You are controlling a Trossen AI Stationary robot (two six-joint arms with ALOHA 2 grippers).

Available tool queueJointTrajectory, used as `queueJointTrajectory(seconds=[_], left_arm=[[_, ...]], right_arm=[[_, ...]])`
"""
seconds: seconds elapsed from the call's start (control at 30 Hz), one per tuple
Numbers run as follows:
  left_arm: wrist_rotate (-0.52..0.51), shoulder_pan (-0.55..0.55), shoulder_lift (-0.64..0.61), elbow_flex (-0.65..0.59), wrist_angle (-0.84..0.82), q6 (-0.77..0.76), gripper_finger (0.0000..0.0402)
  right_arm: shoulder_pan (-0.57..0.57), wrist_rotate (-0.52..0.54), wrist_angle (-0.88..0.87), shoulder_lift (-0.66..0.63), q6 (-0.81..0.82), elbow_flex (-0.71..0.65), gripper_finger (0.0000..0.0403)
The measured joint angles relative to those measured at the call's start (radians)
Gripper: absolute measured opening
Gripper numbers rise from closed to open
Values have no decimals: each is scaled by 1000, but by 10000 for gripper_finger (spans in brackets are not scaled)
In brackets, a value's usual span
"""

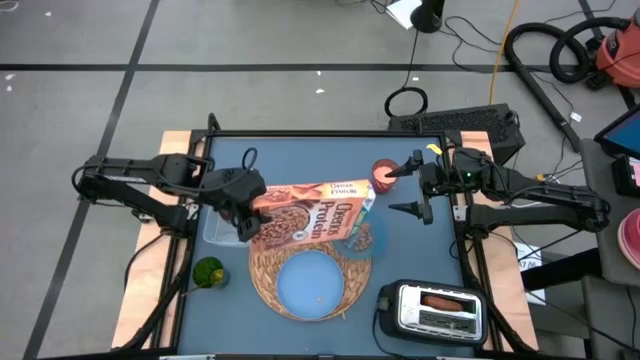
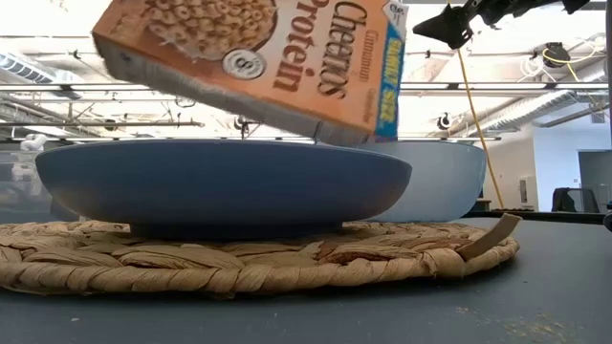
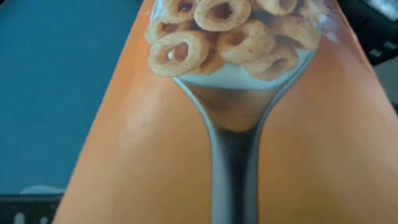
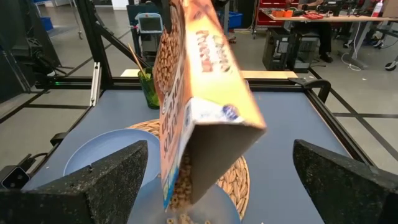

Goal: Arrange a breakfast setting
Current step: Pour the cereal into the blue bowl

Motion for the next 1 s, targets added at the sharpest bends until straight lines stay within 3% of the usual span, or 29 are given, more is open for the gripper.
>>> queueJointTrajectory(seconds=[1.0], left_arm=[[9,-2,-3,0,-22,28,245]], right_arm=[[0,0,0,0,0,0,391]])
